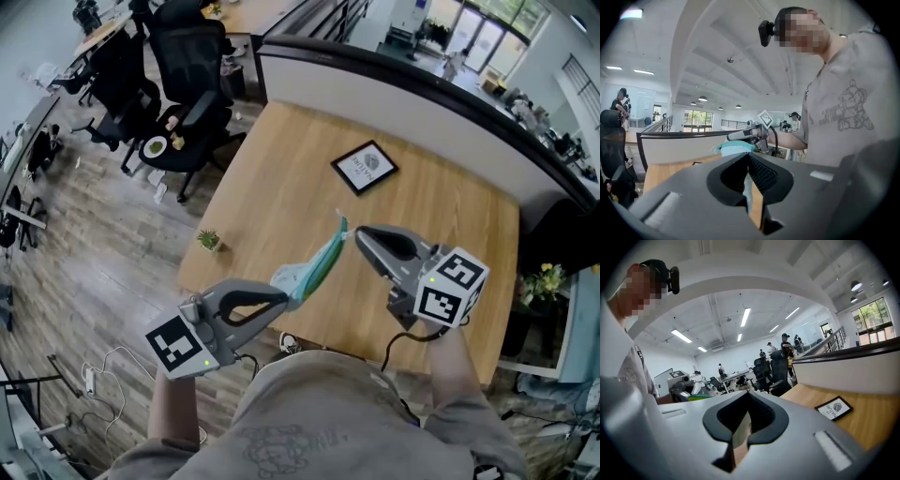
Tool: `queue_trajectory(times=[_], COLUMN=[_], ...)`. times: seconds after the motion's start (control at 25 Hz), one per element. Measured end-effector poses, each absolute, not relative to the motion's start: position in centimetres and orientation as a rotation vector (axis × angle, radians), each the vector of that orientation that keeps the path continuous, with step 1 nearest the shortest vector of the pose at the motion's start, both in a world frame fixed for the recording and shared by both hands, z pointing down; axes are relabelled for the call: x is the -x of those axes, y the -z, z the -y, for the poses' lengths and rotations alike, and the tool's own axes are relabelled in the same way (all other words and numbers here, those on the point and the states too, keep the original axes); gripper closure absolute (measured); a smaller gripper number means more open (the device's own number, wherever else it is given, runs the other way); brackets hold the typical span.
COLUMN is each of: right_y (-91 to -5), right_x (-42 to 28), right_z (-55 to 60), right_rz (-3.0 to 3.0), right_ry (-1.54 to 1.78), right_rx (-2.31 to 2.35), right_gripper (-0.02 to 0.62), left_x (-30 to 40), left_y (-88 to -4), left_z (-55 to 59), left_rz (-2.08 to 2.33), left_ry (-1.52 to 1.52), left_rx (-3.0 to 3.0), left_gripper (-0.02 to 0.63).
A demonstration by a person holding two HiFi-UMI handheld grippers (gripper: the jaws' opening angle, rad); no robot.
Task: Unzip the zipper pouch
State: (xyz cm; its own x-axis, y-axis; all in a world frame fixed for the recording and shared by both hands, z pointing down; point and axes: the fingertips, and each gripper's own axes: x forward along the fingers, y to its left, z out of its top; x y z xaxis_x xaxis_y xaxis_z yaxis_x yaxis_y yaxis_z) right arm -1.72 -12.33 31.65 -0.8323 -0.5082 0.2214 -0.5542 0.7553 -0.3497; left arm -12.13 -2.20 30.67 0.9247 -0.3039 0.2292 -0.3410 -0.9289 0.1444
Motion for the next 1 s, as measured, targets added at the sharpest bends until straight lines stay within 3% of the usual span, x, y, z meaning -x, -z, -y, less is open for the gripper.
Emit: queue_trajectory(times=[0.52,1.0], right_y=[-33.4,-26.6], right_x=[-0.4,0.1], right_z=[13.9,13.2], right_rz=[2.787,2.83], right_ry=[-0.693,-0.293], right_rx=[-0.981,-1.107], right_gripper=[0.578,0.578], left_x=[16.0,17.9], left_y=[-29.8,-27.0], left_z=[4.7,9.1], left_rz=[0.664,1.105], left_ry=[-0.187,-0.147], left_rx=[-2.88,-2.79], left_gripper=[0.601,0.6])
